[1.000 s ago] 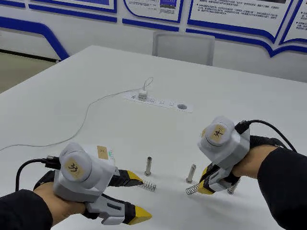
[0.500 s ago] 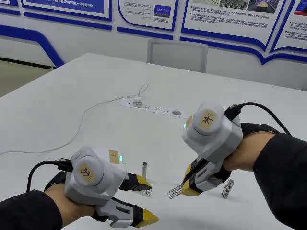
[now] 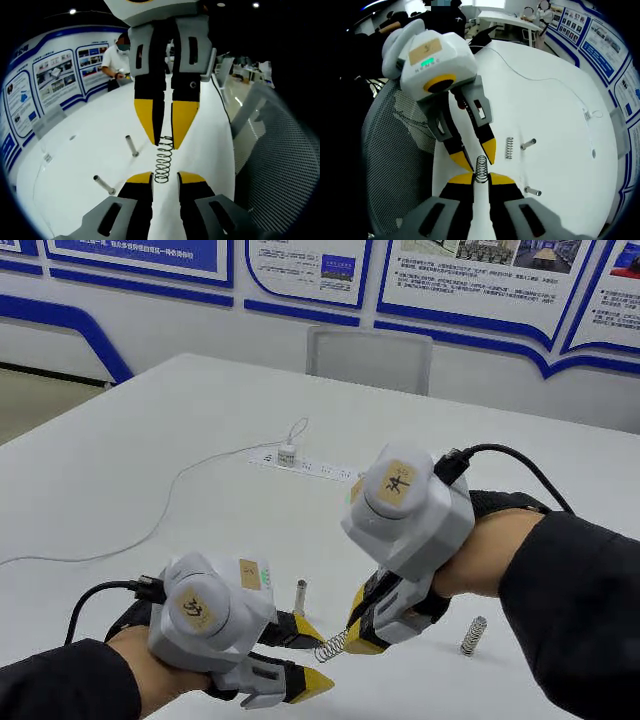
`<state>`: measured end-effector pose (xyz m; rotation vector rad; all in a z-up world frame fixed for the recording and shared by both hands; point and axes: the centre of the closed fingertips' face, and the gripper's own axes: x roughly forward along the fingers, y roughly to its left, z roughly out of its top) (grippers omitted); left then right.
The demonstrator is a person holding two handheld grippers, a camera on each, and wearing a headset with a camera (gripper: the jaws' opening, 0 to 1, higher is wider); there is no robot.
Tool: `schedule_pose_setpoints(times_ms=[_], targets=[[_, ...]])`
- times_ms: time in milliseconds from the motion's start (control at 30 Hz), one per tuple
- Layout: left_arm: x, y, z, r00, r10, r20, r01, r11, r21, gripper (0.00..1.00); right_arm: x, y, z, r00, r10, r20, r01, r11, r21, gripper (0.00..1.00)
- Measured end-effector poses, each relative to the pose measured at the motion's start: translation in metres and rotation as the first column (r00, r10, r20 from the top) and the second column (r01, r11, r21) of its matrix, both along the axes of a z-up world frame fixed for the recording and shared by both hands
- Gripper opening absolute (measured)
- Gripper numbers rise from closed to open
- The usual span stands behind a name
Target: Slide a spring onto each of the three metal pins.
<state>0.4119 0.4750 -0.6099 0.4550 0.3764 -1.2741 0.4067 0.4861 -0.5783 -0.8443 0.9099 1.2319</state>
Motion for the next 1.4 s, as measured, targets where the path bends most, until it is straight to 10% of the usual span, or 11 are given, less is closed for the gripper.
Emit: schedule_pose_setpoints(times_ms=[1400], targets=[[0.004, 0.001, 0.011, 0.994, 0.048, -0.096, -0.061, 0.989, -0.133, 0.11, 0.004, 0.024, 0.013, 0.998, 0.005, 0.063, -0.013, 0.991, 0.133, 0.13]])
